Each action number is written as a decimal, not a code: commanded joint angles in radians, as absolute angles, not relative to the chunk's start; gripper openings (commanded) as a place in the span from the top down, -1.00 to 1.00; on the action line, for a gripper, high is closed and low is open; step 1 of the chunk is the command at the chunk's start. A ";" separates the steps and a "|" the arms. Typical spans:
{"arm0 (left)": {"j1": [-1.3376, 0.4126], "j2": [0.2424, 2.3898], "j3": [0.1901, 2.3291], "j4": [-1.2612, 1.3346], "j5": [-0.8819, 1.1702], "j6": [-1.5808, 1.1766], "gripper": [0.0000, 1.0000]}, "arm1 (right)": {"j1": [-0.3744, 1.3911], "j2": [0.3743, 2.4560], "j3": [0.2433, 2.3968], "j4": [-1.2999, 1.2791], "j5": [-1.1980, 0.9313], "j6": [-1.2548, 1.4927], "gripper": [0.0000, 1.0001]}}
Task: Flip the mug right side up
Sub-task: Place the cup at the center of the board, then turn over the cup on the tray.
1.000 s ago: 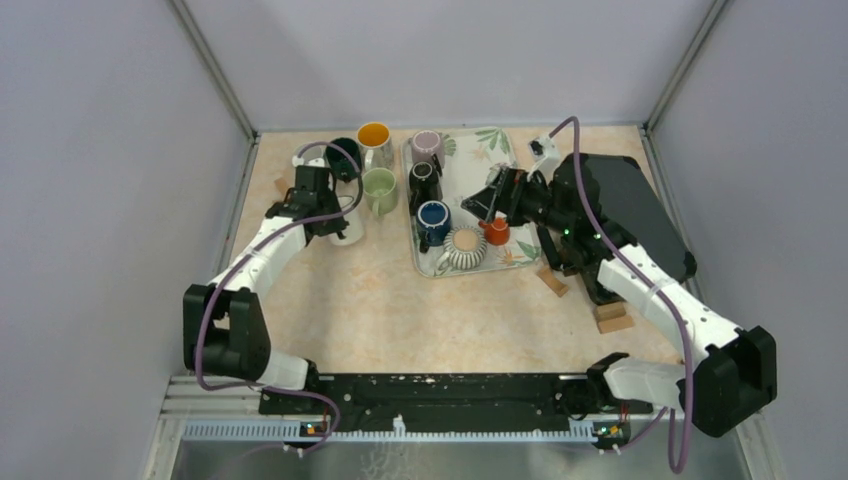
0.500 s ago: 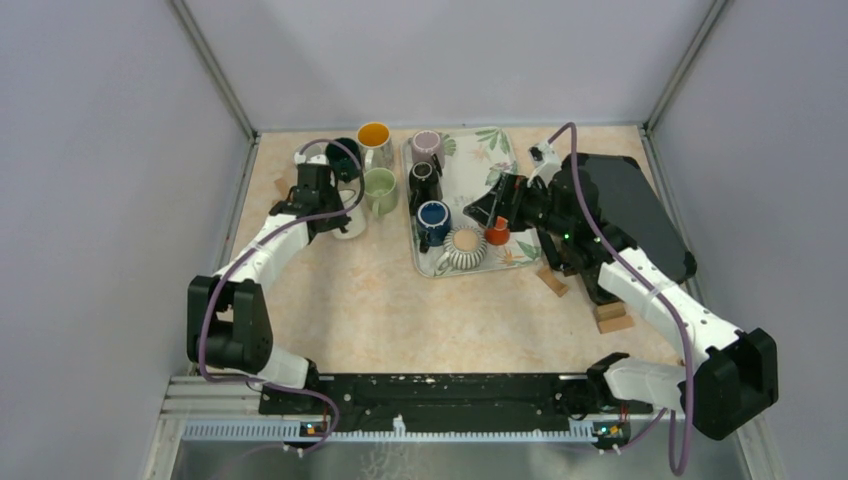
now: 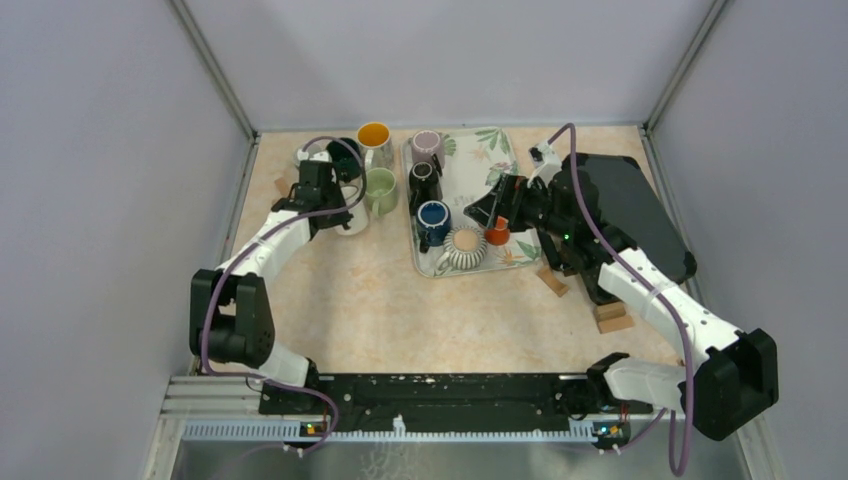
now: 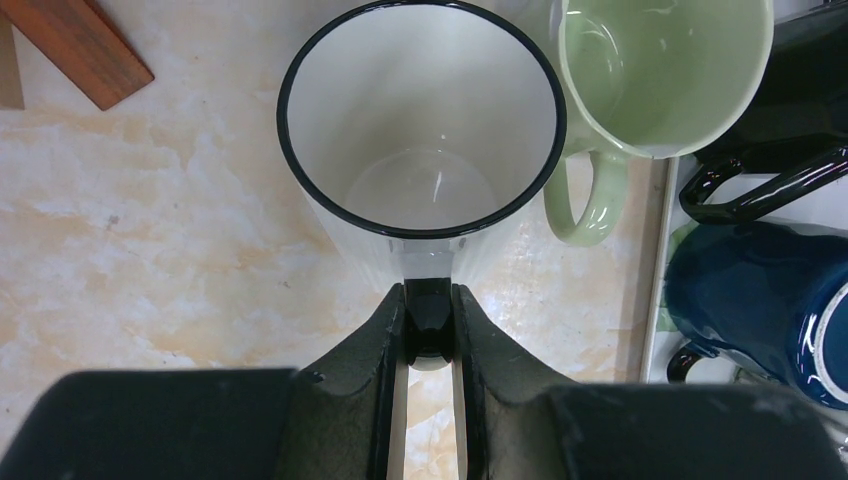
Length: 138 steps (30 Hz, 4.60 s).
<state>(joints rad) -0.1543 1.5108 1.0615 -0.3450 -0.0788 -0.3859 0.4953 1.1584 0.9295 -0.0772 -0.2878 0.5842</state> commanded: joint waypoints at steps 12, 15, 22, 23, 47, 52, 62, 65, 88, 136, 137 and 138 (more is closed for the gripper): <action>-0.165 1.554 1.106 -0.325 -0.047 -0.360 0.88 | 0.506 1.146 0.934 -0.061 -0.265 0.553 -0.97; -0.165 1.564 1.109 -0.327 -0.046 -0.355 0.85 | 0.506 1.146 0.930 -0.061 -0.259 0.551 -0.97; -0.164 1.579 1.144 -0.340 -0.043 -0.344 0.70 | 0.505 1.149 0.927 -0.044 -0.259 0.554 -0.97; -0.165 1.579 1.151 -0.344 -0.043 -0.341 0.68 | 0.505 1.150 0.928 -0.043 -0.261 0.555 -0.97; -0.241 1.451 0.871 -0.182 -0.262 -0.457 0.80 | 0.507 1.151 0.874 -0.013 -0.290 0.566 -0.97; -0.241 1.469 0.855 -0.143 -0.287 -0.468 0.76 | 0.508 1.158 0.874 -0.015 -0.295 0.564 -0.98; -0.239 1.588 0.964 -0.145 -0.334 -0.446 0.64 | 0.508 1.159 0.888 -0.037 -0.274 0.554 -0.98; -0.238 1.610 0.997 -0.139 -0.334 -0.427 0.62 | 0.507 1.161 0.894 -0.040 -0.272 0.553 -0.97; -0.225 1.696 1.115 -0.169 -0.228 -0.402 0.07 | 0.508 1.190 0.936 -0.069 -0.258 0.530 -0.97; -0.614 1.426 0.987 -0.199 0.186 -0.256 -0.97 | 0.585 1.098 0.781 -0.200 0.128 0.621 -0.98; -0.618 1.429 1.000 -0.215 0.188 -0.237 -0.97 | 0.585 1.108 0.787 -0.198 0.123 0.622 -0.97; -0.619 1.431 1.003 -0.218 0.182 -0.221 -0.97 | 0.585 1.118 0.793 -0.195 0.117 0.626 -0.98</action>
<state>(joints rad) -0.6090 1.4128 0.9661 -0.2325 0.1692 -0.3061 0.5804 1.1126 0.7876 -0.2432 0.1158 0.6079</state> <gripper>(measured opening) 0.985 0.986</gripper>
